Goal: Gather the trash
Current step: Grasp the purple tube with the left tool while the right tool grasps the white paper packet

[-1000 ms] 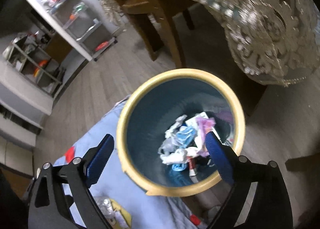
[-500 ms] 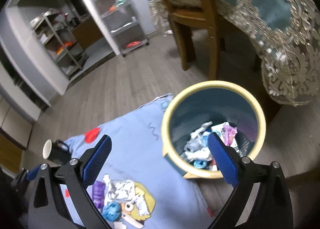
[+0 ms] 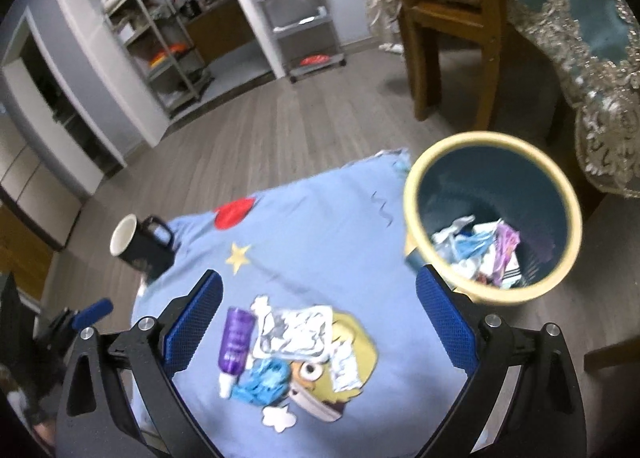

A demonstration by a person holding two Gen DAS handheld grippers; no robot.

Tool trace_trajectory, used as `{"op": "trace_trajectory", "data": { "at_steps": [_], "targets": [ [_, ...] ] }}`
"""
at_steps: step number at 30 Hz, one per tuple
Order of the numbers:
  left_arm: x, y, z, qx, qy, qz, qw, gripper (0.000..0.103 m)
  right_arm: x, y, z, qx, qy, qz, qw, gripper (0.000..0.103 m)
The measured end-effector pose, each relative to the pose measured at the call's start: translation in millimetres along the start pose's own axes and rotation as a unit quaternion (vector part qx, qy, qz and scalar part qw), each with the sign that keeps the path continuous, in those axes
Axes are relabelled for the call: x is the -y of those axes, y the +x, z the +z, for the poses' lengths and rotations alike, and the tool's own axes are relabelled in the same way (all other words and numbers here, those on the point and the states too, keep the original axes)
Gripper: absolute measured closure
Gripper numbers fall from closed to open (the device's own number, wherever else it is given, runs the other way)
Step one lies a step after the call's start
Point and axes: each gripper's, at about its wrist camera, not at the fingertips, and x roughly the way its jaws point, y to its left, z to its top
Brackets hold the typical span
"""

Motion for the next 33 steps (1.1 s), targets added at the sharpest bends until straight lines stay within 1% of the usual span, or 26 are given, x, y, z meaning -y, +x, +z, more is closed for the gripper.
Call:
{"op": "trace_trajectory", "data": {
  "at_steps": [3,6,12,15,17,19,20,21,22,25,28,33],
  "targets": [
    [-9.1,13.7,-6.5,-0.02,-0.017,0.001,0.9997,0.02,-10.3,14.6,-7.6,-0.026,-0.014,-0.007,1.0,0.006],
    [-5.9,30.1,-12.8,-0.043,-0.004,0.005,0.999,0.02,-11.5,24.2,-10.2,-0.041,-0.013,-0.018,0.999,0.006],
    [7.9,64.6,-23.3,-0.087,0.022,0.003,0.996,0.02,1.2,44.7,-16.3,-0.071,0.022,-0.028,0.997,0.006],
    [10.4,75.7,-26.2,-0.098,0.017,-0.002,0.9951,0.02,7.8,54.0,-23.7,-0.09,0.036,-0.035,0.995,0.006],
    [10.4,84.3,-28.5,-0.108,0.011,-0.005,0.9941,0.02,7.6,60.8,-27.5,-0.108,0.02,-0.047,0.993,0.007],
    [11.6,89.9,-30.1,-0.115,0.013,-0.004,0.9933,0.02,7.1,68.6,-31.6,-0.128,0.007,-0.052,0.99,0.011],
    [12.3,92.9,-30.9,-0.119,0.014,-0.004,0.9928,0.02,7.1,75.5,-35.6,-0.147,0.001,-0.053,0.988,0.014],
    [12.8,95.3,-31.5,-0.121,0.013,-0.004,0.9925,0.02,6.9,81.8,-39.3,-0.165,-0.005,-0.056,0.985,0.025],
    [12.7,96.9,-31.6,-0.123,0.011,-0.006,0.9923,0.02,7.1,91.0,-45.2,-0.192,-0.012,-0.059,0.979,0.035],
    [12.4,102.1,-32.8,-0.128,0.002,-0.012,0.9917,0.02,7.6,104.0,-55.4,-0.23,-0.016,-0.056,0.971,0.043],
    [13.9,107.6,-32.9,-0.134,0.003,-0.015,0.9908,0.02,7.8,116.5,-65.8,-0.264,-0.016,-0.05,0.963,0.048],
    [17.5,114.8,-32.0,-0.138,-0.001,-0.024,0.9901,0.022,11.0,128.9,-75.3,-0.288,-0.014,-0.051,0.956,0.054]
  ]
}}
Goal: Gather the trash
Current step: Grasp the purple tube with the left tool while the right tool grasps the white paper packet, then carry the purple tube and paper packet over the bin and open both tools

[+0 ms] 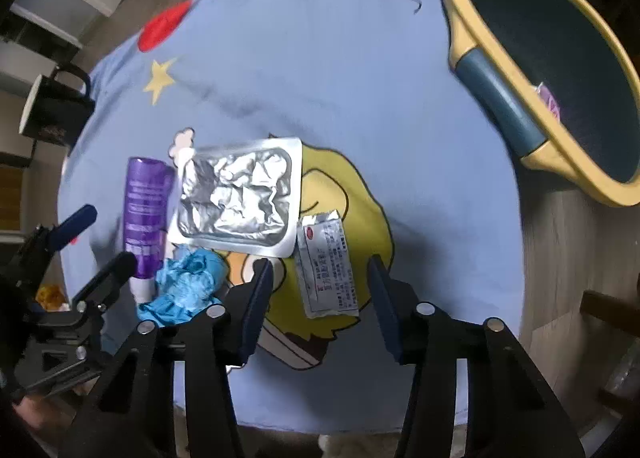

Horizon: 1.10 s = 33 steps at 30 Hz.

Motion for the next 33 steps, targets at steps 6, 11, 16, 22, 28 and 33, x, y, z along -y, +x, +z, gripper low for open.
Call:
{"op": "trace_trajectory", "data": {
  "at_steps": [6,11,16,22,28,33],
  "targets": [
    [3.4,12.7,2.0,-0.02,0.004,0.001,0.9998,0.033,-0.1,2.6,-1.2,0.0,-0.01,-0.005,1.0,0.058],
    [4.4,24.2,2.0,-0.042,0.005,0.006,0.9991,0.046,-0.4,2.0,-2.0,-0.003,-0.025,-0.014,1.0,0.077],
    [9.4,30.7,-1.1,-0.056,0.021,0.018,0.998,0.054,-2.9,1.7,-3.4,0.0,-0.026,-0.013,1.0,0.078],
    [7.9,31.1,-0.4,-0.056,0.014,0.022,0.9981,0.072,-0.4,-6.1,-3.1,0.012,-0.017,-0.008,1.0,0.078],
    [8.8,29.9,0.1,-0.057,0.011,0.023,0.998,0.072,7.7,-17.3,-0.1,0.038,0.002,0.005,0.999,0.078],
    [8.9,18.5,2.2,-0.037,0.001,0.013,0.9992,0.072,14.7,-29.3,3.7,0.058,0.013,0.022,0.998,0.078]
  ]
}}
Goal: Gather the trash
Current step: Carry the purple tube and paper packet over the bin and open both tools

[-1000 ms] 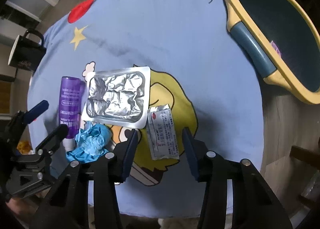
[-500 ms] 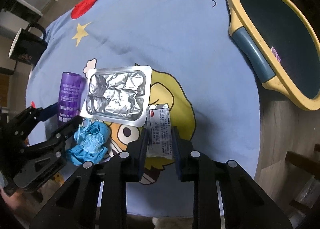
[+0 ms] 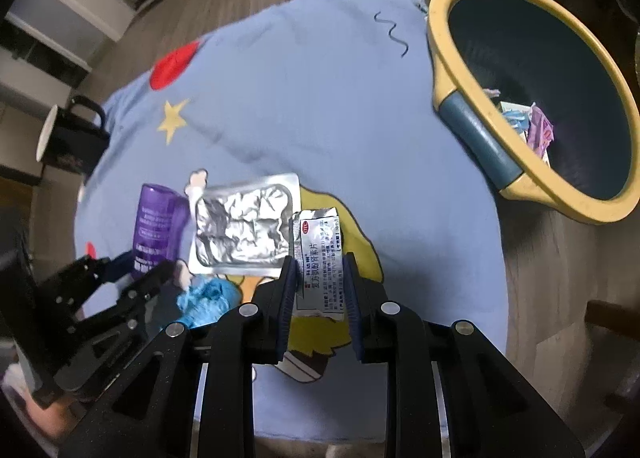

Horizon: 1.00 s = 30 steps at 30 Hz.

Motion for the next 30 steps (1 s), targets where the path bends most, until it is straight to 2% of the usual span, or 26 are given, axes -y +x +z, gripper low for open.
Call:
{"op": "trace_trajectory", "data": {
  "at_steps": [9,18,25,30],
  "targets": [
    [3.6,-13.3,12.4,0.03,0.0,-0.01,0.9995,0.072,11.1,-21.4,13.6,0.045,0.038,0.037,0.998,0.078],
    [12.5,-31.3,13.7,0.064,0.021,-0.022,0.9975,0.072,36.2,-70.0,33.0,0.123,0.072,0.059,0.988,0.078],
    [31.4,-54.0,29.7,0.1,0.047,-0.029,0.9935,0.072,78.7,-113.2,46.1,0.185,0.095,0.051,0.977,0.078],
    [60.2,-66.8,53.7,0.123,0.08,-0.048,0.988,0.072,129.5,-116.0,49.9,0.192,0.165,0.091,0.963,0.078]
  ]
}}
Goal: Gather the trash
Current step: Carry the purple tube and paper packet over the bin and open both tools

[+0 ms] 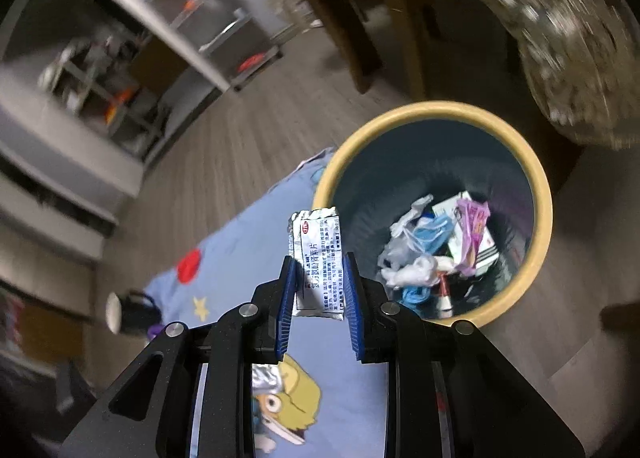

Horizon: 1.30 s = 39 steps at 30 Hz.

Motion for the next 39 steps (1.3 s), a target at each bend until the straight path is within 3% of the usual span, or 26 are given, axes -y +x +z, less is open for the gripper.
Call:
{"op": "trace_trajectory", "data": {
  "at_steps": [9,16,23,29,30,31,33,37,39],
  "targets": [
    [45.7,18.8,58.7,0.008,0.036,-0.047,0.9982,0.072,47.3,3.6,24.1,0.01,0.037,-0.029,0.999,0.078],
    [77.6,60.6,86.0,-0.012,0.049,-0.066,0.9965,0.072,78.1,13.1,21.7,0.01,0.092,-0.082,0.992,0.078],
    [104.9,92.7,100.7,-0.023,0.077,-0.065,0.9946,0.072,94.1,4.3,20.9,0.035,0.138,-0.075,0.987,0.078],
    [121.7,96.9,117.4,0.005,0.087,-0.071,0.9936,0.072,96.6,-7.3,24.4,0.061,0.137,-0.069,0.986,0.077],
    [122.6,90.9,120.0,0.023,0.085,-0.078,0.993,0.07,97.4,-8.6,25.6,0.064,0.135,-0.066,0.987,0.072],
    [122.2,83.7,120.7,0.042,0.083,-0.079,0.9925,0.06,97.1,-9.3,26.5,0.064,0.134,-0.064,0.987,0.06],
    [121.2,76.3,119.7,0.059,0.079,-0.085,0.9914,0.044,96.3,-10.6,26.8,0.066,0.131,-0.063,0.987,0.045],
    [117.9,73.9,111.4,0.046,0.082,-0.076,0.9927,0.044,93.3,-13.0,27.1,0.07,0.127,-0.062,0.987,0.031],
    [110.1,67.8,104.0,0.043,0.075,-0.07,0.9938,0.044,90.1,-11.2,28.1,0.068,0.125,-0.061,0.988,0.029]
  ]
}}
